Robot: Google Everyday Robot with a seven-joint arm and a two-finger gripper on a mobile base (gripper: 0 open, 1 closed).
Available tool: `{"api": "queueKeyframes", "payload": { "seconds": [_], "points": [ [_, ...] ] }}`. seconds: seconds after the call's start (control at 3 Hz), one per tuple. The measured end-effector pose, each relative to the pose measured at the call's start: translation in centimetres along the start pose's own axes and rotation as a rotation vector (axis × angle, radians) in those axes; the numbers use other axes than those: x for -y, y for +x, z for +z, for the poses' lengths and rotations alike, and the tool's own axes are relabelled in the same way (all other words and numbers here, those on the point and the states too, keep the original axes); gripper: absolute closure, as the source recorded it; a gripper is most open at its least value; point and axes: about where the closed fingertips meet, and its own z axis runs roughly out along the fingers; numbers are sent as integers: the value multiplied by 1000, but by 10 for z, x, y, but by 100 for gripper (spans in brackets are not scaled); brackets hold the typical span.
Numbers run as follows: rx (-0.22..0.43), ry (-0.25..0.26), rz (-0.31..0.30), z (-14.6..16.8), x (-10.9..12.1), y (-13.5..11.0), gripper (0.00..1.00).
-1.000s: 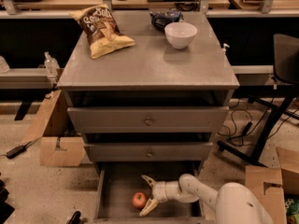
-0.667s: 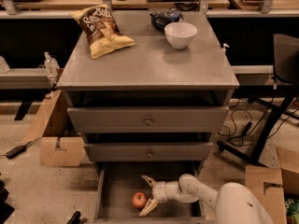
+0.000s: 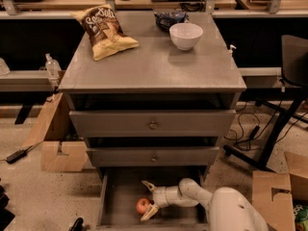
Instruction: Pick apple from bottom drawer and place on counter
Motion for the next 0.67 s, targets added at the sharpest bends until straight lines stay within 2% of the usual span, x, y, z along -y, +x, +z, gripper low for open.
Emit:
{"api": "queueKeyframes", "payload": {
  "seconds": [0.33,0.67],
  "points": [
    [-62,-5,-36,7,5,10,22],
    [-95,-5,-48,7,5,13,45]
  ]
}}
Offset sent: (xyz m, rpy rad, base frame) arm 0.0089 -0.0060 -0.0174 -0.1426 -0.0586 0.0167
